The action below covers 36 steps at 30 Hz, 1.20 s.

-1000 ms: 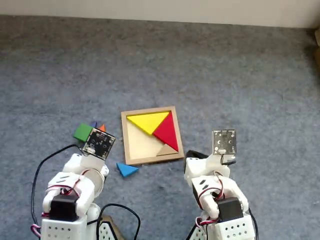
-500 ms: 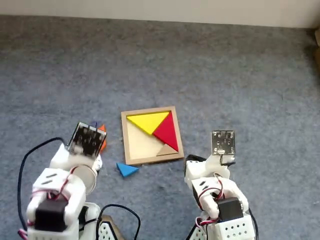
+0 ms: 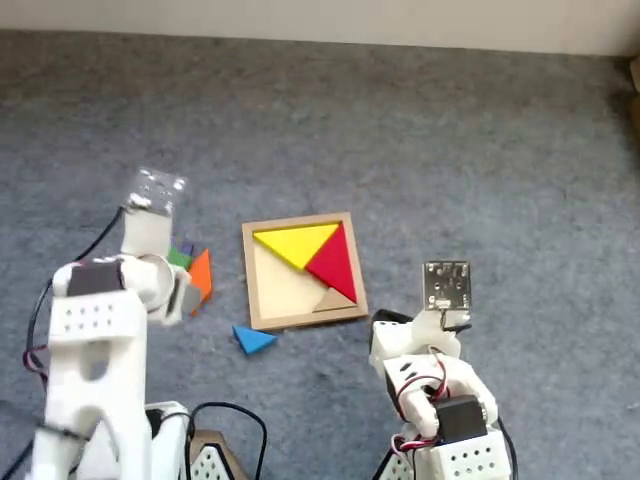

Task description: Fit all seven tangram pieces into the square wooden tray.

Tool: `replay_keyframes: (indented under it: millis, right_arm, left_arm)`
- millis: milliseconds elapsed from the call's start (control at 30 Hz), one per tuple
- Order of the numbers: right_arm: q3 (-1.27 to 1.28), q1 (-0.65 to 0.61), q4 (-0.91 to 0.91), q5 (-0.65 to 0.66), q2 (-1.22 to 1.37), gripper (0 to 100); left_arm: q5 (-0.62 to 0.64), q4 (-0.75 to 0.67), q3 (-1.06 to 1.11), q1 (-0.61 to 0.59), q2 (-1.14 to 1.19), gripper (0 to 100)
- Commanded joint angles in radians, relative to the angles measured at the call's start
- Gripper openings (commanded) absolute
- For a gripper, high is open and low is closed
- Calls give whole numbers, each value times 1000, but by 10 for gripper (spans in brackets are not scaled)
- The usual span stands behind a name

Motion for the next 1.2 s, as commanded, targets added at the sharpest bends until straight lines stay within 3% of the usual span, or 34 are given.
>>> replay_keyframes:
  millis: [0,267,667,900,1000,1167]
  right_arm:
    - [137,10,5,9,18,4]
    - [137,10,7,9,18,4]
    - [137,10,7,11,18,4]
    - [137,10,7,11,18,4]
    - [137,12,7,11,18,4]
    - [137,12,7,11,18,4]
  left_arm:
    - [5,-146,-71,-53,186,263]
    - [5,-215,-234,-56,458,302]
    - [6,-210,-437,-58,792,305]
    - [5,-207,-435,-53,774,206]
    - [5,-187,-432,-61,707,213]
    - [2,-31,-427,-87,499,268]
